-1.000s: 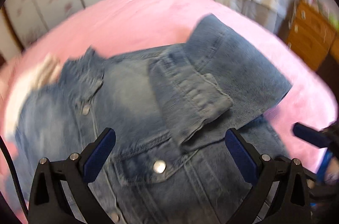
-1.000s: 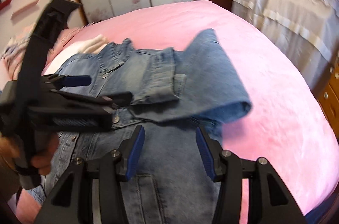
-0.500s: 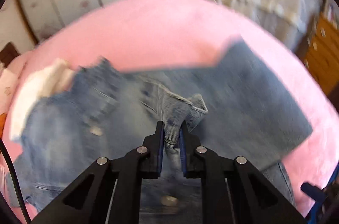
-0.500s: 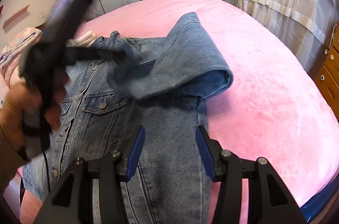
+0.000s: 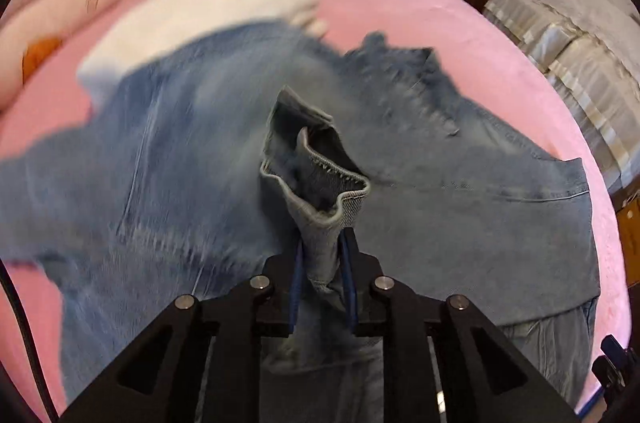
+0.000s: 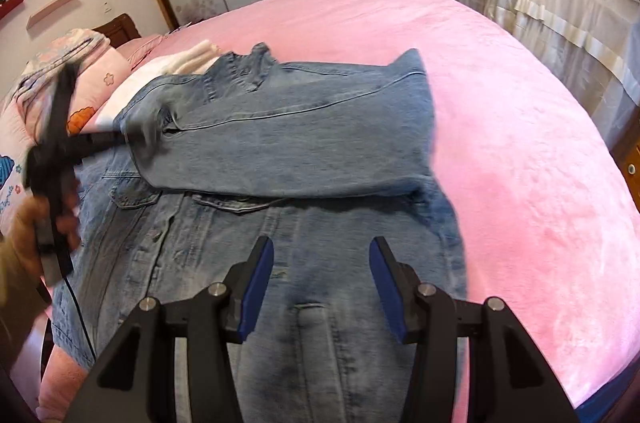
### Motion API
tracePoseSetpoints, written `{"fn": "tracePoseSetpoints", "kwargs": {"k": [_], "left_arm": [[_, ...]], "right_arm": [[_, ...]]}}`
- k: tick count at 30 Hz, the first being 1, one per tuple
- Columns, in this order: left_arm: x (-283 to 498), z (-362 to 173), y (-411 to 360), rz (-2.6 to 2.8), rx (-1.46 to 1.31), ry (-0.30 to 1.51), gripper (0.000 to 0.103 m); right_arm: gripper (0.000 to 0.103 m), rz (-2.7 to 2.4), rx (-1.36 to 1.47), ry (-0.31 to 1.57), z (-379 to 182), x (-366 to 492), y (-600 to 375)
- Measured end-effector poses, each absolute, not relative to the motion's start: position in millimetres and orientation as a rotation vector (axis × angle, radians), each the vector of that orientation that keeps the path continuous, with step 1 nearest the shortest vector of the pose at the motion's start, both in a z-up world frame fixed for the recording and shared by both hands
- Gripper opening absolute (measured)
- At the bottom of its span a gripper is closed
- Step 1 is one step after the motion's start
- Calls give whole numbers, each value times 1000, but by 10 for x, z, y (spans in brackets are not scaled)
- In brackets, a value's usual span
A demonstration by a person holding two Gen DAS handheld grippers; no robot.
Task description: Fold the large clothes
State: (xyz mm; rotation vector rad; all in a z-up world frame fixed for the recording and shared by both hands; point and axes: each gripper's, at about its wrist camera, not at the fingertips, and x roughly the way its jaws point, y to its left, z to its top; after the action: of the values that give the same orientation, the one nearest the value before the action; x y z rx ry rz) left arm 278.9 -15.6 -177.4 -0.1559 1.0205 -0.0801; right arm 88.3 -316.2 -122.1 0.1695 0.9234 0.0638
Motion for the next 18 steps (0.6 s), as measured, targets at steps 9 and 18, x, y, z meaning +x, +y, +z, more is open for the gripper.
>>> {"fn": "tracePoseSetpoints", "kwargs": {"k": [9, 18], "left_arm": [[2937, -1752, 493, -182, -389, 1043, 37], [3156, -1619, 236, -339, -347, 1053, 35]], "right_arm": [[50, 79, 129, 937, -1196, 923, -2999], [50, 85, 125, 975, -1317, 985, -2840]]}}
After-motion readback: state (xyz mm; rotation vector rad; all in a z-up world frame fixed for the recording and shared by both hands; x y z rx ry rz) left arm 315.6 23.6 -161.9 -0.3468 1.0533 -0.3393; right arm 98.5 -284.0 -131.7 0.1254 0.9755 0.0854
